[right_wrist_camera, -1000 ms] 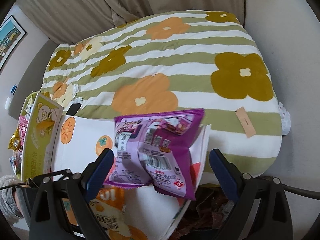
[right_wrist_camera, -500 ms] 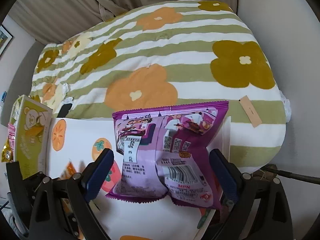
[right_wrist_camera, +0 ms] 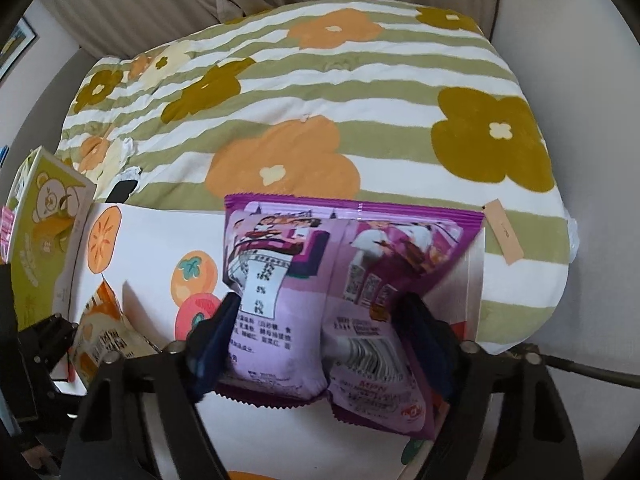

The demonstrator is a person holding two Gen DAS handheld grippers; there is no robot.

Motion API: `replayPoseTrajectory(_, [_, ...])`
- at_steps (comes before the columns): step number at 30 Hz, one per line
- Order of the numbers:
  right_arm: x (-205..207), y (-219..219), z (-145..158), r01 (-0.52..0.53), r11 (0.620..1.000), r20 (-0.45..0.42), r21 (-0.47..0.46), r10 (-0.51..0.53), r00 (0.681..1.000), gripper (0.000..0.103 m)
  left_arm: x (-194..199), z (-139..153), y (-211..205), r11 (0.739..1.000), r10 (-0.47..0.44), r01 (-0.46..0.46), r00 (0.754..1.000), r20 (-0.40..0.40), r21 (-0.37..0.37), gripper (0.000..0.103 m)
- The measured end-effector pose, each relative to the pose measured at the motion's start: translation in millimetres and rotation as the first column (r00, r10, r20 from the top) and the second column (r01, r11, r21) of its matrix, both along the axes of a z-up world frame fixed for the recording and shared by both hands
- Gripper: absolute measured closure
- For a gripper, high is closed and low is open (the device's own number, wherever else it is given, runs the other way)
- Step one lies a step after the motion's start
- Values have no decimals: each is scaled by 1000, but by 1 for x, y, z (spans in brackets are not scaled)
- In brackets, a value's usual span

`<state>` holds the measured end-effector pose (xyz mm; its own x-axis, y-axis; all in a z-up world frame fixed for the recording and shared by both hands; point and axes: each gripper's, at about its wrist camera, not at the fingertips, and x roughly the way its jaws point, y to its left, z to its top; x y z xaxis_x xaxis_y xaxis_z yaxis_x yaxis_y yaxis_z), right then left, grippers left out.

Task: Organize snacks
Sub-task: 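Grasp the orange-white chiffon cake bag with the left tool while the right tool grasps the purple bag, then carry both bags over the box and open both tools to drop them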

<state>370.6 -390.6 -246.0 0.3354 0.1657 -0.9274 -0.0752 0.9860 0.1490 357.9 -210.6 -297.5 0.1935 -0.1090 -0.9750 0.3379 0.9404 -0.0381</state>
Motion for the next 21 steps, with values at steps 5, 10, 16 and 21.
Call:
replayPoseTrajectory(5, [-12, 5, 20, -14, 999, 67, 29, 12, 998, 39, -1, 28, 13, 998, 52, -51, 998, 43, -25, 41])
replayPoseTrajectory(10, [-34, 30, 65, -64, 998, 170, 19, 60, 984, 39, -9, 83, 45, 989, 135, -126, 983, 128, -72, 41])
replayPoseTrajectory(16, [-53, 91, 117, -134, 990, 256, 51, 117, 960, 39, -23, 144, 99, 978, 196, -177, 958, 209, -107, 41])
replayPoseTrajectory(21, [-59, 157, 150, -185, 976, 303, 110, 144, 942, 39, -25, 186, 160, 976, 215, -197, 937, 274, -91, 41])
